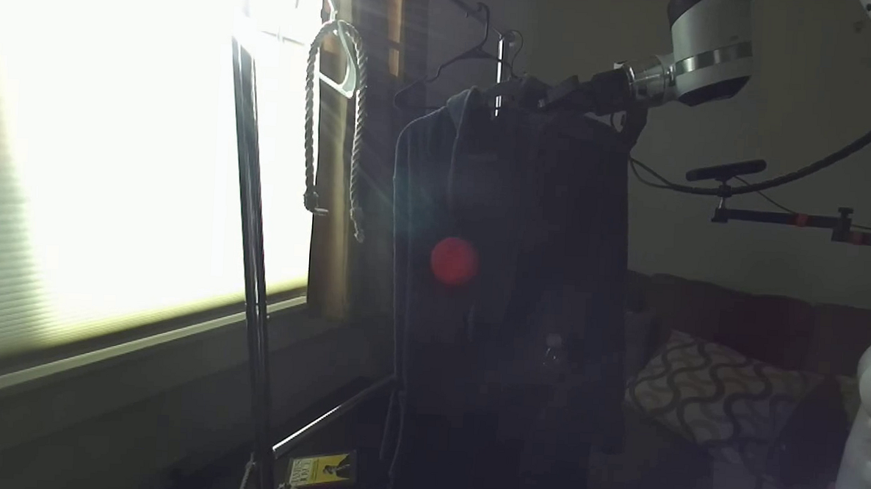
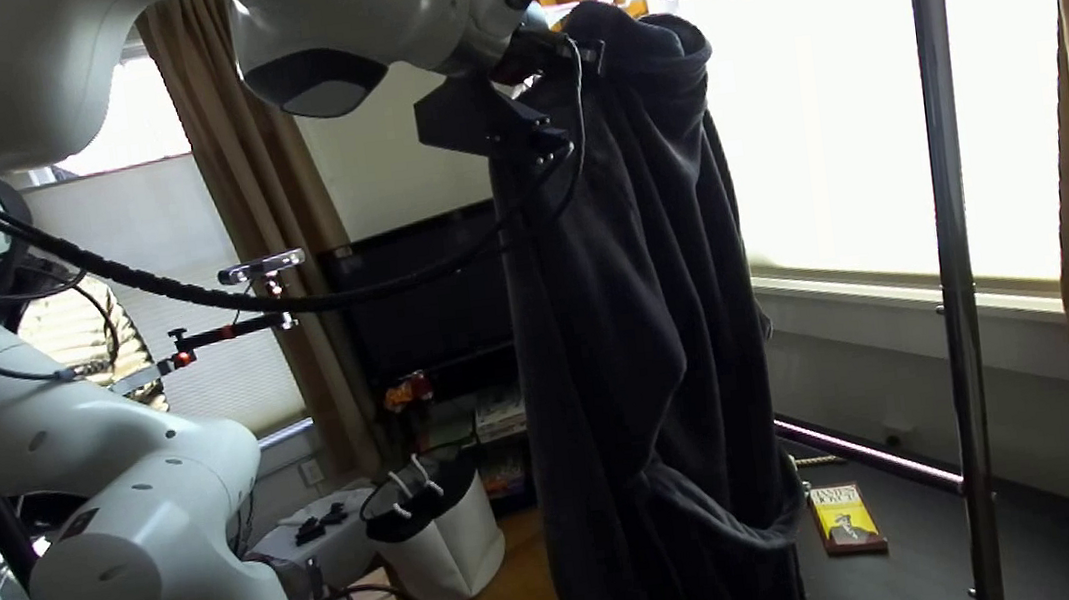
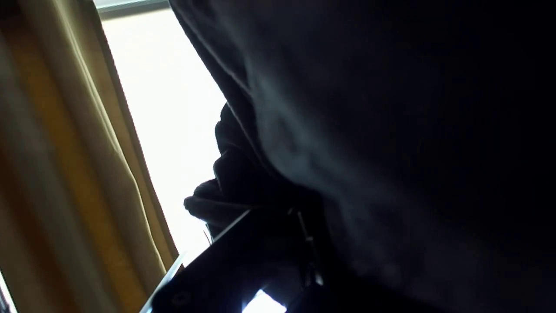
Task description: Pick up the gray robe on the coat hanger and hang it on the top silver rail
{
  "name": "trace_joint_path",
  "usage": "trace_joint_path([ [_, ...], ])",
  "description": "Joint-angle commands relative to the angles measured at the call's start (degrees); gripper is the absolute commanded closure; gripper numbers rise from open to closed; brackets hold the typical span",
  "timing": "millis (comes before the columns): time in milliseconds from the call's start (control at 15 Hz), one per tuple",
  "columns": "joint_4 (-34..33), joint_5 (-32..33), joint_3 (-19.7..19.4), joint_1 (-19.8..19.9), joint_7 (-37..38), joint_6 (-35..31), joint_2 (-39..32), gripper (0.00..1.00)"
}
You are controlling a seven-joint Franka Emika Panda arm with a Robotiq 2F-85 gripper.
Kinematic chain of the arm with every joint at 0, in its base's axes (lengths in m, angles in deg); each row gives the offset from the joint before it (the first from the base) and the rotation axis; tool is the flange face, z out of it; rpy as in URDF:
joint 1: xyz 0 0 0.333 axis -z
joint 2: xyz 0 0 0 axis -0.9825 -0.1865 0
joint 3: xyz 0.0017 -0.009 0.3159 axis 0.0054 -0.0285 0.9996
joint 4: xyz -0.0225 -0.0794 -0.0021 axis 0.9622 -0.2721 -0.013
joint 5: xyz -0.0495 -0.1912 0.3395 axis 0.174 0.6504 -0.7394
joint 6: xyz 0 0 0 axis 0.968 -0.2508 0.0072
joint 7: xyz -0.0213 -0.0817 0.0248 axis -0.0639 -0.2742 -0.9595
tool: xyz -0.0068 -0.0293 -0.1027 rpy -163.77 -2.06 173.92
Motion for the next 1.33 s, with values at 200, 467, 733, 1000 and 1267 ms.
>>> trace_joint_path([
  [200,-1.68,2.61,-0.85,-5.05,1.55,-1.57,-1.33,0.89],
  [467,1.11,0.00,0.62,-6.18,6.58,-4.26,1.21,0.97],
  [733,1.14,-3.13,2.77,-9.39,9.87,-7.36,3.99,0.97],
  [1000,-5.28,-4.05,8.61,-12.22,18.72,-18.82,1.33,0.97],
  [1267,-14.50,1.03,13.97,-15.15,27.55,-31.90,-4.79,0.97],
])
